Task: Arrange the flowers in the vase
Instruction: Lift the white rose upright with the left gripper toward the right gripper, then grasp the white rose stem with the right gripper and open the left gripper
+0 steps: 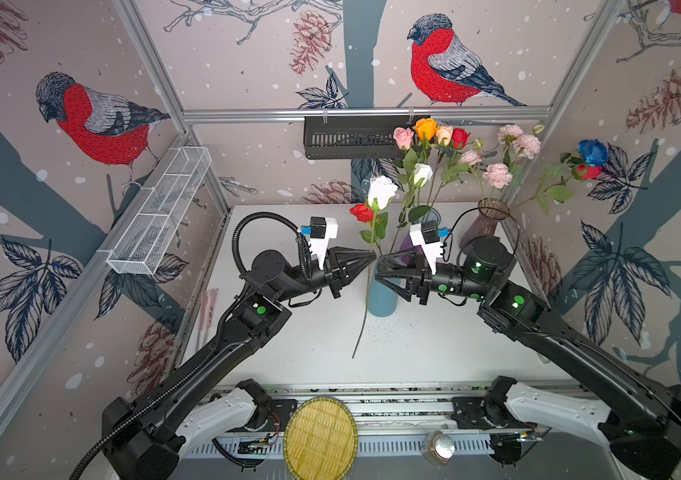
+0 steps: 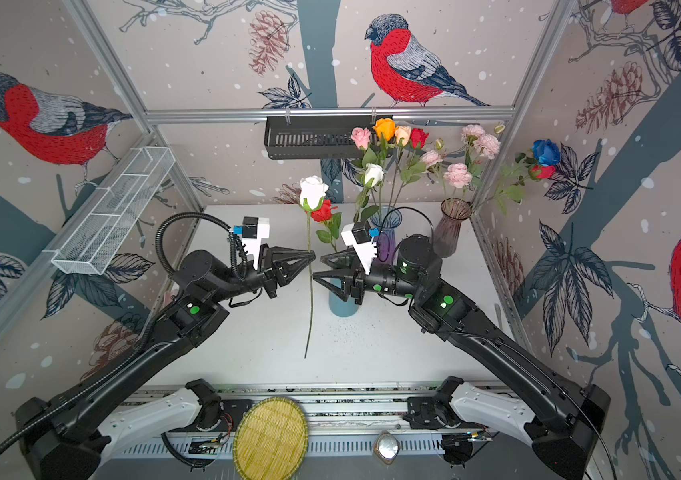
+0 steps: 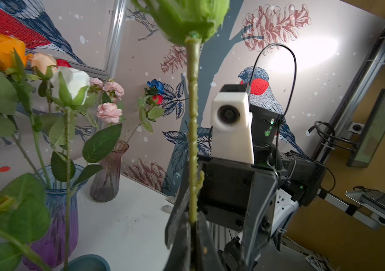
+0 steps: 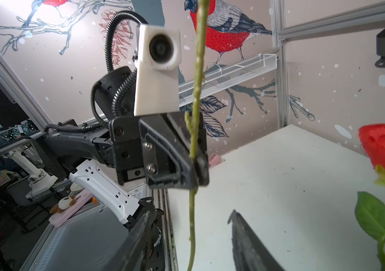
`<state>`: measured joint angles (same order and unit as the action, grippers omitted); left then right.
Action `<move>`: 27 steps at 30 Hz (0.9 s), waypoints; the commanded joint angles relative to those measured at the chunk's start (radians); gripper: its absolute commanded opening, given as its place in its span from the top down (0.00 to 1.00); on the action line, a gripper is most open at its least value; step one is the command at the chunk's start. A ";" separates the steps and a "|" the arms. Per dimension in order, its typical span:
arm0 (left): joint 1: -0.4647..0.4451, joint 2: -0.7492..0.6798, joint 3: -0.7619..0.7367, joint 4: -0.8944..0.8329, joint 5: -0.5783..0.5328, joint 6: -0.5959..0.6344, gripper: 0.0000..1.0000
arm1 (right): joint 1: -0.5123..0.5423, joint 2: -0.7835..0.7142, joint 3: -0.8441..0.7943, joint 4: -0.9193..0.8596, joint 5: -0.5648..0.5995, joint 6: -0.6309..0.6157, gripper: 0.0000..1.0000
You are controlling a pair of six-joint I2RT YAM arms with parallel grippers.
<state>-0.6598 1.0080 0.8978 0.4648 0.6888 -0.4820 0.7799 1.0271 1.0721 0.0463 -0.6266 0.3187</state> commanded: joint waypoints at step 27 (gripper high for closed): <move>-0.107 0.066 0.085 -0.161 -0.003 0.185 1.00 | -0.014 -0.002 0.067 0.035 0.053 0.003 0.48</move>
<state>-0.7643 1.0729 0.9752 0.3035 0.6811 -0.3244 0.7689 1.0313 1.1233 0.0673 -0.5907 0.3202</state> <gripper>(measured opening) 0.067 0.500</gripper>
